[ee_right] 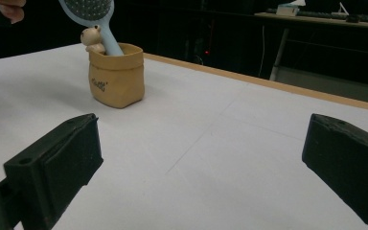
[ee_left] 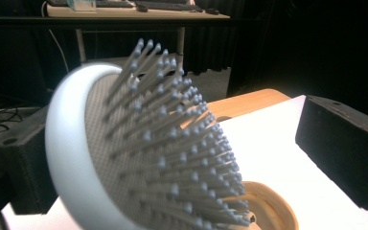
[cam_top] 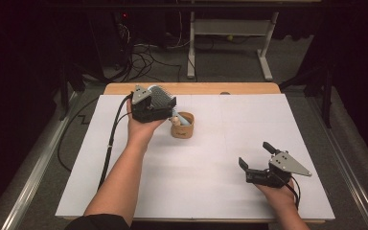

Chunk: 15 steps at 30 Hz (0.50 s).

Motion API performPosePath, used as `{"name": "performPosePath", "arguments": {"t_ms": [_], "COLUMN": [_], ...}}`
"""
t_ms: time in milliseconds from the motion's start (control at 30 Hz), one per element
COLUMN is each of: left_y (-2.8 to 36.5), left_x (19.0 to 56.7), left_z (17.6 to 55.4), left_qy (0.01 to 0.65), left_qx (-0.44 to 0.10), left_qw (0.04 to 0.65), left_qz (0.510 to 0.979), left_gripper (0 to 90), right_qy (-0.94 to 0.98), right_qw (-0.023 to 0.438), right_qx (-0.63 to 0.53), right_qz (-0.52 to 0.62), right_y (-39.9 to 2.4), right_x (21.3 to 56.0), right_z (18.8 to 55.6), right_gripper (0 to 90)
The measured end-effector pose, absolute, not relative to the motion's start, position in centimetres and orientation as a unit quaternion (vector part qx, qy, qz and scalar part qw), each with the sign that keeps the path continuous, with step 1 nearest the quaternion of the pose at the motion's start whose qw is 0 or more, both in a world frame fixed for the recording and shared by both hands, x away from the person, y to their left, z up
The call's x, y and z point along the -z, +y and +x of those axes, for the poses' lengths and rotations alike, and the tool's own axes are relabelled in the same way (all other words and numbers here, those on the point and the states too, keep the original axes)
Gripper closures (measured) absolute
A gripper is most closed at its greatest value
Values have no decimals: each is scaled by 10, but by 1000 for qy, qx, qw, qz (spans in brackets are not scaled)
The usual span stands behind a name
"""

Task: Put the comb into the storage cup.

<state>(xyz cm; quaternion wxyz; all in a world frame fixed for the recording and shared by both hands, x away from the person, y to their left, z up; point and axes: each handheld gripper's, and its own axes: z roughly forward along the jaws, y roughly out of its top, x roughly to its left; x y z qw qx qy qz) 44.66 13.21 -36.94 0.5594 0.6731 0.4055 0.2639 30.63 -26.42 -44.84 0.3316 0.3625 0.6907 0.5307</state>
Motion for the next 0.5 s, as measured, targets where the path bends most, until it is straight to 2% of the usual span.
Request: {"name": "performPosePath", "arguments": {"t_ms": [500], "left_y": [140], "left_x": [368], "left_z": [445], "left_qy": [404], "left_qx": [-260], "left_qw": [566], "left_qz": [670], "left_gripper": [0], "right_qy": [691], "right_qw": [329], "right_qx": [-530], "right_qz": [364], "right_y": [-264], "right_x": [449], "right_z": [307], "right_gripper": [0]}}
